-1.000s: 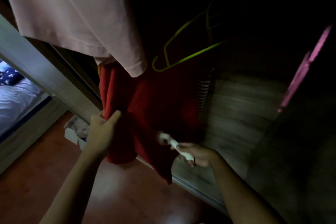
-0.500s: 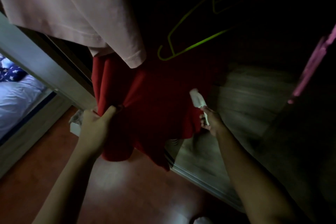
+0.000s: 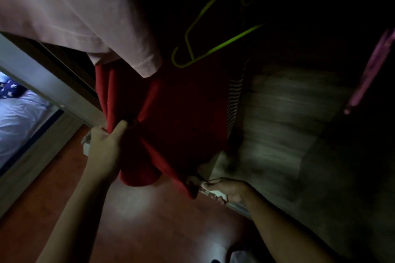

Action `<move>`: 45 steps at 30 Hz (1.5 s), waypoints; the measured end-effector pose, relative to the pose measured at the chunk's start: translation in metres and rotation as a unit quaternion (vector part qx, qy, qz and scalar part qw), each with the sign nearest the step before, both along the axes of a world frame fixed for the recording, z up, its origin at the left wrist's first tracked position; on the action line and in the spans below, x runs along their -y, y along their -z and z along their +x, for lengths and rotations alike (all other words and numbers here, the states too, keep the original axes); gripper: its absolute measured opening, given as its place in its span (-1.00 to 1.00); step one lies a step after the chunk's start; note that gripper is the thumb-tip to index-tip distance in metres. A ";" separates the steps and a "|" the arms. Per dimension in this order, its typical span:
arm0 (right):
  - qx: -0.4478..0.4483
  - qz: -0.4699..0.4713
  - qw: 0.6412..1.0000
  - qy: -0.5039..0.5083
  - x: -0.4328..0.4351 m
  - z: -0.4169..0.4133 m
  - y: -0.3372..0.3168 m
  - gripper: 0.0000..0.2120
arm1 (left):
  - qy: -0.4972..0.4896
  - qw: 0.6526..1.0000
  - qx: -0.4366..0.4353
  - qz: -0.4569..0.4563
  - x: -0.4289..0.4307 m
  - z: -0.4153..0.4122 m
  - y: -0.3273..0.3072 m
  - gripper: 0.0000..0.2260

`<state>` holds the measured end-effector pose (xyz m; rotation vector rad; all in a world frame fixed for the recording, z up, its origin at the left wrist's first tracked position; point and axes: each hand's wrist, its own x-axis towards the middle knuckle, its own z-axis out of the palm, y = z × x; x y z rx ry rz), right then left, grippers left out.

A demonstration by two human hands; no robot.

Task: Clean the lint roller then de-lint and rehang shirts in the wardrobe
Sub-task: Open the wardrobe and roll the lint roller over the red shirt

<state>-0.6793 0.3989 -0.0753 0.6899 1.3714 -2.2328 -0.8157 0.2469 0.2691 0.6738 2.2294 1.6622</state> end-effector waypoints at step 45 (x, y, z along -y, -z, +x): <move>-0.268 0.187 0.914 0.240 -0.104 -0.024 -0.263 -0.77 | 0.068 0.993 0.080 0.052 -0.016 0.022 0.031 -0.56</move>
